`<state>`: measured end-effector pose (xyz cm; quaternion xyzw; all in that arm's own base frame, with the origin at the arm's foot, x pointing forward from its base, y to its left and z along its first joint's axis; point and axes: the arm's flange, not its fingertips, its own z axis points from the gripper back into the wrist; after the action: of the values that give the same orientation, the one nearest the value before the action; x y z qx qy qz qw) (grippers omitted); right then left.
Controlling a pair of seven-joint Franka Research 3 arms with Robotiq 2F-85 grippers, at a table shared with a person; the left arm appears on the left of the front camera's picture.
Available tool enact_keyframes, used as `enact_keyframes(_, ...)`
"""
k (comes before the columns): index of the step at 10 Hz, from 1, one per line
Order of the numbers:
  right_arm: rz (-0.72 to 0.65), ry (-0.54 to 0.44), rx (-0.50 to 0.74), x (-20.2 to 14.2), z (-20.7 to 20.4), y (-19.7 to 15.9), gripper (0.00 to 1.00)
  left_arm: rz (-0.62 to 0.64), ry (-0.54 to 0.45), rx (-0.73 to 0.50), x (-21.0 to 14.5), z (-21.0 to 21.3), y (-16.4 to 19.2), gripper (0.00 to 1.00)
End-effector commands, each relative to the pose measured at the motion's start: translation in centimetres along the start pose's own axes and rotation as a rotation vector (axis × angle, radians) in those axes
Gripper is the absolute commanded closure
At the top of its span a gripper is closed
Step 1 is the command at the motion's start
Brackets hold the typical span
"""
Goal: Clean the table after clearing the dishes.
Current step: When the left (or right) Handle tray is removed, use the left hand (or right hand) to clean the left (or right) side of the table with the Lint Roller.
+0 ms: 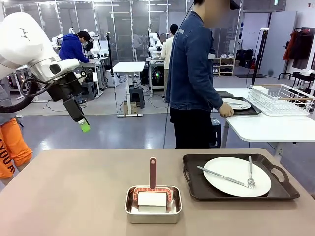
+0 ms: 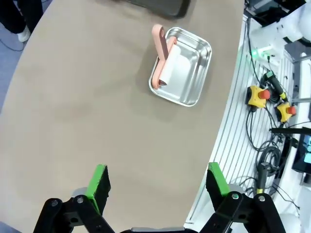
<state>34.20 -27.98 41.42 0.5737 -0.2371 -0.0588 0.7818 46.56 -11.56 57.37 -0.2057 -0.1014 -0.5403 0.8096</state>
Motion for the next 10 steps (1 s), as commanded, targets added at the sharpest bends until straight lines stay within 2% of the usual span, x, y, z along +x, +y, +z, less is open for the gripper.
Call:
enact_keyframes(1, 0.008, -0.002, 0.003, -0.1, 0.1, 0.4, 0.00, -0.117, 0.131, 0.060, 2.3, -1.0, -0.5, 0.00)
enact_keyframes(2, 0.008, -0.002, 0.003, -0.1, 0.1, 0.4, 0.00, -0.260, 0.213, 0.106, 6.7, -2.6, -0.1, 0.00)
enact_keyframes(3, 0.008, -0.002, 0.003, -0.1, 0.1, 0.4, 0.00, -0.322, 0.279, 0.098, 9.8, -4.2, 0.4, 0.00)
enact_keyframes(5, 0.008, -0.002, 0.003, -0.1, 0.1, 0.4, 0.00, -0.372, 0.367, 0.041, 14.5, -7.1, 1.4, 0.00)
enact_keyframes(7, 0.008, -0.002, 0.003, -0.1, 0.1, 0.4, 0.00, -0.439, 0.437, -0.043, 17.1, -10.6, 1.4, 0.00)
enact_keyframes(8, 0.008, -0.002, 0.003, -0.1, 0.1, 0.4, 0.00, -0.452, 0.445, -0.047, 17.8, -12.4, 1.6, 0.00)
enact_keyframes(10, 0.008, -0.002, 0.003, -0.1, 0.1, 0.4, 0.00, -0.453, 0.374, -0.080, 18.9, -14.8, 2.2, 0.00)
